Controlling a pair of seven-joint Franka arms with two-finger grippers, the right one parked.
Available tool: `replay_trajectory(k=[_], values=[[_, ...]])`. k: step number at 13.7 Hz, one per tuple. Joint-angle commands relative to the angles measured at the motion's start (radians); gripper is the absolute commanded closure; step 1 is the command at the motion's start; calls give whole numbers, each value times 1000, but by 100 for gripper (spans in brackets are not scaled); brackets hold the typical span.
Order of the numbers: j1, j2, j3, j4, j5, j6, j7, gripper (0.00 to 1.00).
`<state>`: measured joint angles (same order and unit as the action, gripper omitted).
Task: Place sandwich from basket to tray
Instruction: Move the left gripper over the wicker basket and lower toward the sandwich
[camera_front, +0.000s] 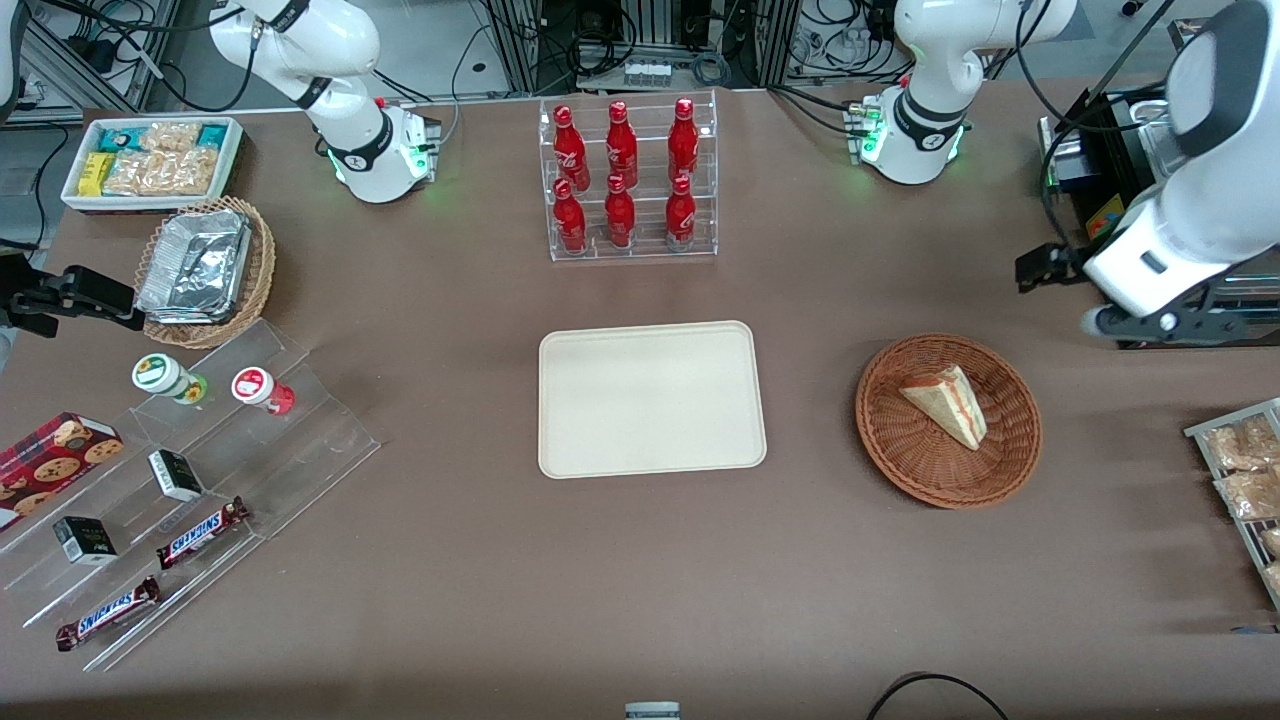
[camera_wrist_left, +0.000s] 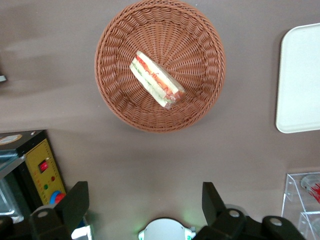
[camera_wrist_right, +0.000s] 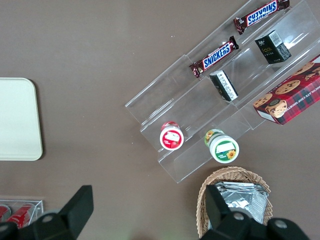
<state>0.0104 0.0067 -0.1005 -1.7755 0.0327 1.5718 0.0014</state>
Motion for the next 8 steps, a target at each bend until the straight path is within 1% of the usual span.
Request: replay_trajectory(k=[1,8], values=[[13,-25,-7,-129,13,117,-6,0],[19,-8,-5,-364,15,440,-53,0]])
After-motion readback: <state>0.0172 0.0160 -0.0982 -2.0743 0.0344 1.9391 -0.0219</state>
